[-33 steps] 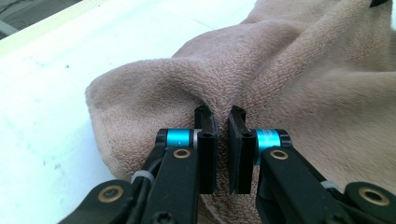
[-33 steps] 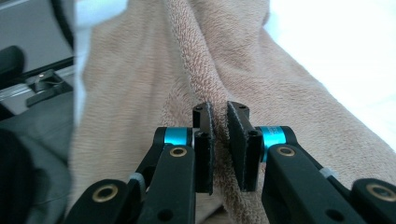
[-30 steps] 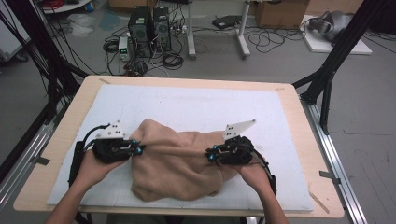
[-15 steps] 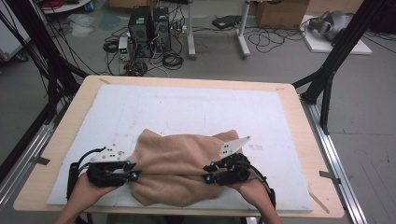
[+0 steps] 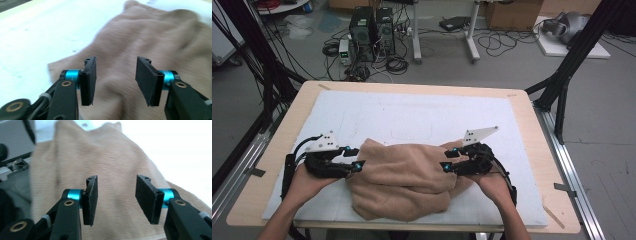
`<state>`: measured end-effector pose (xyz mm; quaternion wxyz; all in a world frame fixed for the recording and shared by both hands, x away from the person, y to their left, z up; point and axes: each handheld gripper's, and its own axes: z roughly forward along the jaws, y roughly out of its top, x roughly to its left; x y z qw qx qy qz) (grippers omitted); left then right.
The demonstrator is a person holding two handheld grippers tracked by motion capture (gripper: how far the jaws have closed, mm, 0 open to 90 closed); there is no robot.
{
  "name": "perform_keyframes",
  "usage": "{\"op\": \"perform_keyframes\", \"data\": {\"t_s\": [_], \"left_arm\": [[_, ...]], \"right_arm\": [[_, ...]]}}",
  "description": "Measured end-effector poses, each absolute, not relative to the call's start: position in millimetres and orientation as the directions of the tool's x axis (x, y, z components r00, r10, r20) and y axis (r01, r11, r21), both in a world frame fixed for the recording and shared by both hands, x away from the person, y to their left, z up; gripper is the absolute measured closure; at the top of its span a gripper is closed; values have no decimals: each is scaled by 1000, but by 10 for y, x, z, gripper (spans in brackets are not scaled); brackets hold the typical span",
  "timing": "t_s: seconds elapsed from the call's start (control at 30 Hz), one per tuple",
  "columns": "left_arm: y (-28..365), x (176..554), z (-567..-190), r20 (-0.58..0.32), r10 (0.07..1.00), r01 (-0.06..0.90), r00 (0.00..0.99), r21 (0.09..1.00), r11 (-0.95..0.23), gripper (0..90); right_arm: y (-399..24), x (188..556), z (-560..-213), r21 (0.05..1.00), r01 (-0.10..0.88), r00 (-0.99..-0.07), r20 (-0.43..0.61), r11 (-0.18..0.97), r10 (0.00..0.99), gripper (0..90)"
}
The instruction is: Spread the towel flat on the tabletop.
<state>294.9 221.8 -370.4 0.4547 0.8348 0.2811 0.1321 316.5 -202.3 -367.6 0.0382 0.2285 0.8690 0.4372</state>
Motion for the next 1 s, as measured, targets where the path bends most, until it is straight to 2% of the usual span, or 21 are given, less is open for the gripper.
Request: {"op": "perform_keyframes", "data": {"t_s": [0.03, 0.23, 0.27, 0.4, 0.53, 0.57, 0.6, 0.63, 0.67, 0.7, 0.73, 0.77, 0.9, 1.0], "left_arm": [[2197, 3002, -3740, -8, 601, 341, 799, 830, -442, 501], [2099, 3282, -3933, 9, 626, 368, 779, 803, -469, 504], [2077, 3363, -3998, -30, 639, 409, 769, 790, -456, 503], [2007, 3429, -4097, -45, 632, 434, 774, 764, -477, 503], [1919, 3526, -4303, -26, 640, 496, 768, 657, -569, 526], [1929, 3522, -4345, -31, 640, 491, 767, 671, -556, 537], [1944, 3513, -4356, -33, 653, 495, 757, 682, -539, 589], [1947, 3505, -4358, -34, 664, 501, 747, 684, -529, 589], [1951, 3492, -4364, -30, 670, 500, 742, 690, -523, 616], [1954, 3484, -4370, -32, 674, 500, 738, 696, -515, 666], [1963, 3479, -4367, -33, 677, 503, 735, 696, -512, 709], [1965, 3475, -4368, -33, 676, 501, 736, 697, -512, 709], [1963, 3474, -4371, -52, 665, 501, 745, 702, -506, 832], [1968, 3473, -4357, -48, 659, 499, 751, 694, -519, 852]], "right_arm": [[-2017, 3205, -3712, 768, 371, -887, 128, 521, 443, 530], [-2023, 3308, -4053, 732, 427, -859, 144, 531, 492, 540], [-2030, 3302, -4157, 716, 452, -846, 153, 533, 511, 517], [-2045, 3292, -4280, 708, 466, -841, 170, 530, 513, 515], [-1999, 3296, -4363, 681, 478, -842, 175, 555, 510, 579], [-1981, 3287, -4375, 682, 468, -846, 162, 562, 508, 612], [-1950, 3255, -4377, 681, 451, -850, 131, 577, 510, 672], [-1950, 3255, -4377, 681, 451, -850, 131, 577, 510, 672], [-1947, 3251, -4375, 681, 448, -852, 129, 579, 507, 710], [-1938, 3252, -4376, 680, 441, -856, 124, 586, 501, 779], [-1933, 3253, -4376, 679, 444, -857, 132, 584, 498, 798], [-1933, 3253, -4376, 679, 444, -857, 132, 584, 498, 798], [-1930, 3260, -4372, 680, 438, -862, 131, 589, 490, 840], [-1940, 3265, -4341, 679, 431, -867, 128, 595, 482, 850]]}}
